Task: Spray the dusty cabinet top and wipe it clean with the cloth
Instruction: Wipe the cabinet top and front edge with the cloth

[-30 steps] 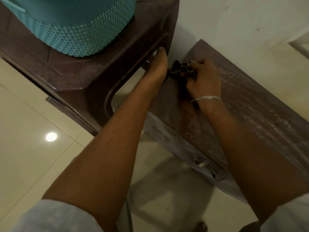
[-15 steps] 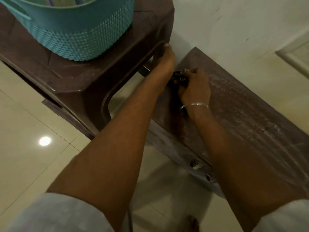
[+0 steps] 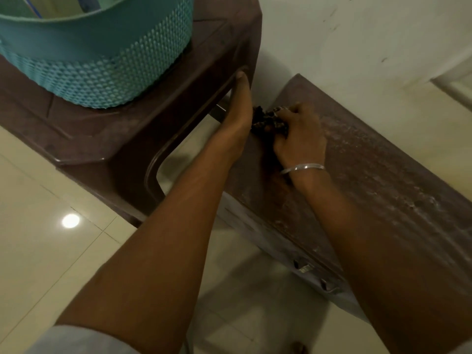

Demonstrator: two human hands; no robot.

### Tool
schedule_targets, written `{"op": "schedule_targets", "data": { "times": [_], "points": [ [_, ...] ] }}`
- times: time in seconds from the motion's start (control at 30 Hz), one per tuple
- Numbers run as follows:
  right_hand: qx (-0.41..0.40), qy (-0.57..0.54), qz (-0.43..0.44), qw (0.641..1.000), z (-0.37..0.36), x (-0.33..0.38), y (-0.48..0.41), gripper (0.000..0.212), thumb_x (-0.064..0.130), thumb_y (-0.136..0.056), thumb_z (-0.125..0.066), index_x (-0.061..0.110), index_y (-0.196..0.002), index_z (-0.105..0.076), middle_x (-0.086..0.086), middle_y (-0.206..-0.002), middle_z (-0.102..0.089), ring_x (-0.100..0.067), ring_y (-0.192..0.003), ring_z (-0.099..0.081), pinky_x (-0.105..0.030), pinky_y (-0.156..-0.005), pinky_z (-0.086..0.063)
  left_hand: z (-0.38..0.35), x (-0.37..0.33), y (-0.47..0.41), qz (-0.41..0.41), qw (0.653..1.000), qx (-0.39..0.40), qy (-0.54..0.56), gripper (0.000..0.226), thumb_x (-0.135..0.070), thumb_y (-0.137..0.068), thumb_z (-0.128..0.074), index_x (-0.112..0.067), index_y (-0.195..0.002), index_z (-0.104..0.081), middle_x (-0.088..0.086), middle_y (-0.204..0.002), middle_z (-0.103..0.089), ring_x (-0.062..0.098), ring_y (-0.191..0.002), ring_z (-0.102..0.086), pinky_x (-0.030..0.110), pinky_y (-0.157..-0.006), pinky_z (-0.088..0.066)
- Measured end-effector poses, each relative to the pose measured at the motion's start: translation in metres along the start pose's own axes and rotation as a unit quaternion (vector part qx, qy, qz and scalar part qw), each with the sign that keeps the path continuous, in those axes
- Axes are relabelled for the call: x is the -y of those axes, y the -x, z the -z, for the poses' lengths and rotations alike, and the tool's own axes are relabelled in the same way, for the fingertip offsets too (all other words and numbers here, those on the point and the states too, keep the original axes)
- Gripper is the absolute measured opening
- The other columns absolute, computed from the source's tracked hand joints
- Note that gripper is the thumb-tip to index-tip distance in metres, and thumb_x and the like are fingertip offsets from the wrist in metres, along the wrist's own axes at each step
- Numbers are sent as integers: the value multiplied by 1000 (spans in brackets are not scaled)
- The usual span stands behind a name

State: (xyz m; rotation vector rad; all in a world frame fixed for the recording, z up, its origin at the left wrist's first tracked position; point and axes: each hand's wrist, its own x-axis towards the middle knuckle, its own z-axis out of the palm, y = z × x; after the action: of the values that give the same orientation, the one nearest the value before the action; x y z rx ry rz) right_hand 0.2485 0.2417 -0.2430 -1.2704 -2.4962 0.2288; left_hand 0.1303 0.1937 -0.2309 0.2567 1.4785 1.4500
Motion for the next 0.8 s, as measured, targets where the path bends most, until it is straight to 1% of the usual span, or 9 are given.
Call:
{"op": "schedule_targets", "data": {
  "times": [0.07, 0.17, 0.3, 0.4, 0.47, 0.53, 0.63, 0.73, 0.8],
  "points": [
    [1, 6, 23, 1000, -1, -6, -1, 34, 17, -85, -59, 26, -116, -68, -1, -119, -57, -27, -109, -52, -29, -67, -41, 1, 2, -3, -2, 1000, 4, 2, 72, -60, -103, -12, -15, -158, -25, 11, -162, -29, 26, -146, -34, 34, -110, -33],
    [-4, 18, -2, 1000, 0, -15, -25, 31, 17, -87, -60, 26, -116, -68, 0, -117, -57, -27, -108, -53, -33, -72, -48, -2, 1, -4, 0, 1000, 2, 9, 74, -62, -102, -10, -15, -159, -22, 12, -162, -29, 26, -144, -38, 34, -109, -34],
    [-3, 29, -47, 998, 0, -13, -45, 25, 17, -88, -62, 23, -112, -69, -5, -114, -57, -30, -105, -55, -37, -74, -50, -3, -1, -3, -4, 1000, 5, -8, 77, -63, -101, -6, -15, -159, -21, 13, -158, -36, 19, -117, -57, 32, -96, -35],
    [-6, 42, -31, 999, -1, -7, -29, 29, 16, -88, -59, 25, -114, -68, -3, -116, -56, -28, -106, -53, -31, -67, -42, -1, 3, -8, -6, 1000, -6, 6, 80, -66, -100, -9, -14, -159, -20, 13, -161, -30, 23, -139, -44, 35, -108, -34],
    [-13, 36, 5, 999, -2, -8, -18, 34, 13, -86, -58, 25, -117, -67, -1, -118, -56, -28, -107, -52, -28, -67, -37, -2, 7, -12, -3, 1000, -17, 12, 83, -69, -98, -12, -13, -159, -20, 13, -163, -27, 26, -146, -35, 40, -116, -29],
    [-14, 31, 37, 999, -2, -15, -24, 35, 10, -85, -58, 23, -117, -68, -3, -117, -58, -29, -107, -52, -30, -68, -42, -4, 8, -12, -9, 1000, -24, -1, 87, -73, -96, -13, -13, -158, -22, 12, -163, -27, 26, -147, -33, 44, -121, -27],
    [-7, 45, 30, 999, -4, -27, -56, 25, 15, -87, -59, 21, -109, -71, -7, -111, -58, -31, -101, -55, -37, -73, -50, -4, 7, -12, -25, 999, -18, -18, 85, -72, -96, -13, -16, -157, -29, 9, -161, -33, 26, -144, -38, 42, -117, -33],
    [-5, 46, -15, 999, -7, -29, -77, 20, 25, -89, -61, 20, -105, -71, -7, -115, -57, -33, -102, -55, -33, -72, -47, -2, 5, -14, -19, 999, -2, -39, 81, -69, -98, -9, -17, -156, -30, 7, -159, -36, 25, -135, -49, 32, -101, -39],
    [-15, 56, -25, 998, -9, -25, -73, 21, 21, -89, -61, 19, -107, -70, -8, -116, -57, -33, -102, -55, -33, -69, -45, -4, 6, -15, -29, 999, -5, -37, 90, -77, -91, -11, -18, -156, -31, 8, -160, -35, 24, -141, -43, 37, -111, -36]
  ]
}}
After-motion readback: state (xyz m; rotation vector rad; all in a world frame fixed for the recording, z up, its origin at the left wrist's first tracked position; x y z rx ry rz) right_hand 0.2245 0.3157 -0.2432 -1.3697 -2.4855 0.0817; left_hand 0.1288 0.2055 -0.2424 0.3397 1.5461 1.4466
